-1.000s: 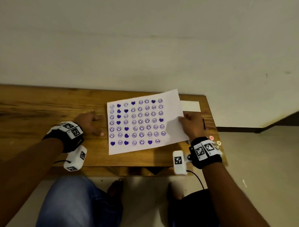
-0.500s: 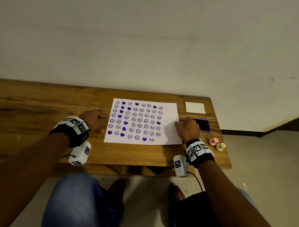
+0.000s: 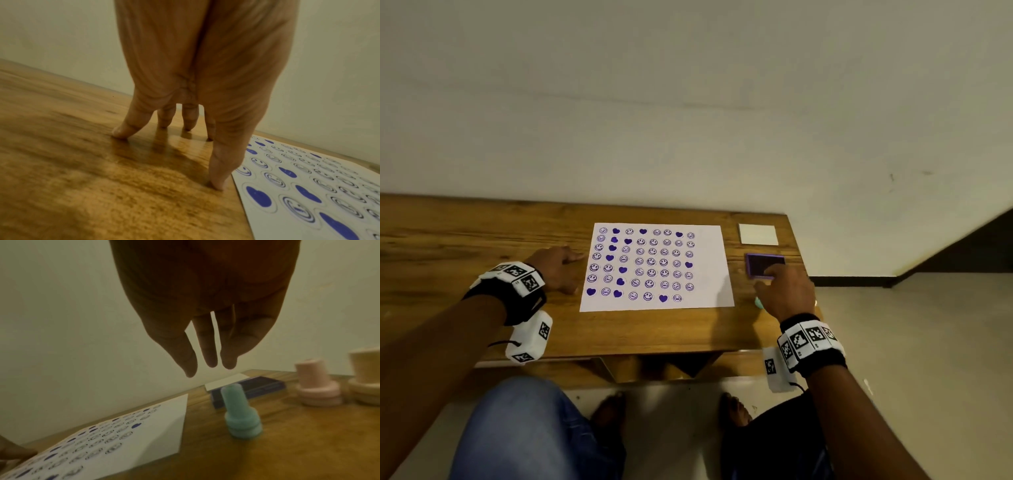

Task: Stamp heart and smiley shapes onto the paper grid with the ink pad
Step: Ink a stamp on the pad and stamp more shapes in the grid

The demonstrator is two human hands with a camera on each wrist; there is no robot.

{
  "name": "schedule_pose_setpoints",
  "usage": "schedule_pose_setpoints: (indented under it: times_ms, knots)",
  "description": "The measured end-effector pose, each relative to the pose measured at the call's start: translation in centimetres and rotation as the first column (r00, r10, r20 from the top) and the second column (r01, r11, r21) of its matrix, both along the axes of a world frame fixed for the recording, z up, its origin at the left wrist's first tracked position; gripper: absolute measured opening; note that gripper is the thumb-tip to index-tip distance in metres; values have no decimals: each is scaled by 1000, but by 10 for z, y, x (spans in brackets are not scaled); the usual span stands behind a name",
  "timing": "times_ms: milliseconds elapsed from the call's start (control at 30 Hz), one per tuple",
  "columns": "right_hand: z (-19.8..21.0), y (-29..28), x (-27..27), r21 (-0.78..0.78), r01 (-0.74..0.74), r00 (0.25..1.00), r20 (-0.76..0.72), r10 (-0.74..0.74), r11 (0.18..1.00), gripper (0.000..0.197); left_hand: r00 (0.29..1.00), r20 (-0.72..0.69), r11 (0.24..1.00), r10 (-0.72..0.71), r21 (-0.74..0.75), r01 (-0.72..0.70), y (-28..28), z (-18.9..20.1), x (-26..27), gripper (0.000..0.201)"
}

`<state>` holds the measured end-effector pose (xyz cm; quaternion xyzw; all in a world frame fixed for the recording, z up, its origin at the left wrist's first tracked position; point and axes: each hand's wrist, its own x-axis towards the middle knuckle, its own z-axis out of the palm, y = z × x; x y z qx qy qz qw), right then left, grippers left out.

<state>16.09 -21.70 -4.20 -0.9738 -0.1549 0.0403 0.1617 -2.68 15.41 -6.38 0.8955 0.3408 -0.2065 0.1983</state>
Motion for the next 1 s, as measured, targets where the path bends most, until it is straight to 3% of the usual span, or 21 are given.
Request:
schedule_pose_setpoints:
  times_ms: [100,233,333,400,467,567,633,700,800,1000]
  knots:
    - [-5,-13,-3,-23,5,999,-40,-6,1000,42,998,30,998,52,-19,-51,-10,5,2,83]
    - [-19,-15,-4,5,53,993,-109,-52,999,39,952,229,979,201,-91,-185,-32,16,13,60]
    - [-24,-13,-5,31,88,990,-114,-84,996,23,913,376,987,158,-95,-131,-64,22,28,44]
    - [-27,-15,-5,91,92,991,-105,-83,992,17,878,459,980,135,-195,-49,-94,22,41,39]
    - [-29,-18,-5,247,90,986,-162,-50,965,17,844,517,944,142,-327,42,-128,23,54,37]
    - [-22,-23,-8,581,168,938,-343,53,796,18,824,555,890,115,-426,163,-180,27,75,44]
    - [-15,-28,-12,706,257,887,-444,129,661,16,816,568,851,106,-476,221,-209,30,87,54]
    - [-9,-34,-15,762,314,843,-498,202,567,16,806,583,816,101,-513,268,-231,33,96,59]
    - [-6,-42,-16,794,355,806,-527,268,494,18,784,615,795,91,-519,315,-253,36,104,55]
    - [-10,-50,-12,799,498,734,-596,327,337,19,731,670,861,132,-443,250,-267,33,109,39]
